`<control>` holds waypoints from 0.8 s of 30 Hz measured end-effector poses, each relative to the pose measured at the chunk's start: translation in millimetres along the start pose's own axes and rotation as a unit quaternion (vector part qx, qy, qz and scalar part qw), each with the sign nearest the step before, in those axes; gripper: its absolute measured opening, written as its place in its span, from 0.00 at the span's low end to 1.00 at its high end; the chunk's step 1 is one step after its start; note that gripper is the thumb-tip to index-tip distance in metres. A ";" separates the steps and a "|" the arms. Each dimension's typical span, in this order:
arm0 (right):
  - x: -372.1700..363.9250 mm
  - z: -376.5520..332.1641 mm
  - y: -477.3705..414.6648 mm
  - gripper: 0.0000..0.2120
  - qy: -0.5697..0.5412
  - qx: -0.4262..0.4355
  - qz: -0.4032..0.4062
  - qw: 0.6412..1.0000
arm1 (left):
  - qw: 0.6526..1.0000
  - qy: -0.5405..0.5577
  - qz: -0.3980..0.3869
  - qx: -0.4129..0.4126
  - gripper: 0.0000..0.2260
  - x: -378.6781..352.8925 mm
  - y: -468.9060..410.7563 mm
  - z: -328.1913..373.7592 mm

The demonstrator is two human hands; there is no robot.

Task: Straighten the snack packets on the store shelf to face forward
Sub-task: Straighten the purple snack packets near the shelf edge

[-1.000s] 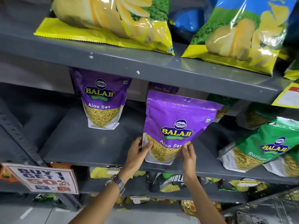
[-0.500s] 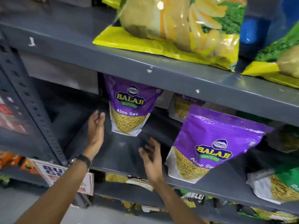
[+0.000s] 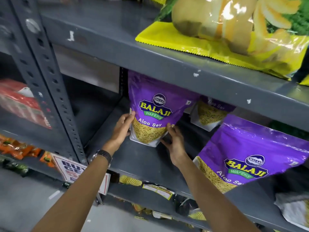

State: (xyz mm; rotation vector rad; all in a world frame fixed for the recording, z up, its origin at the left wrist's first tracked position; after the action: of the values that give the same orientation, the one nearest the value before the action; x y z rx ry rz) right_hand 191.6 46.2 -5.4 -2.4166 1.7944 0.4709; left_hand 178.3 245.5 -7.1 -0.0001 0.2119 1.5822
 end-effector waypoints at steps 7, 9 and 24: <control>-5.0 9.1 54.6 0.03 0.018 0.013 -0.017 1.000 | 1.000 0.006 -0.027 0.014 0.21 4.8 48.0 -18.4; -8.2 9.9 66.1 0.02 0.011 0.018 -0.018 1.000 | 1.000 -0.003 -0.022 0.020 0.18 5.6 58.7 -20.0; -18.5 14.9 103.0 0.06 0.000 0.012 0.000 1.000 | 1.000 0.014 0.008 0.008 0.10 1.5 88.5 -20.9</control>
State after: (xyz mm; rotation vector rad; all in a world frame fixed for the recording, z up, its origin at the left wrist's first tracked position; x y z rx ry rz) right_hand 86.4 35.8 -3.0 -2.4021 1.7897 0.4468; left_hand 87.8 243.5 -15.9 -0.0089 0.2476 1.5969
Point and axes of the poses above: each hand's wrist, its own y-axis away from the middle knuckle, its own x-axis out of the back of the hand, z = x × y, the point moved 10 cm from there along -y, towards the middle knuckle, and after that the axes turned 14 degrees about -z, right-handed, at the moved point
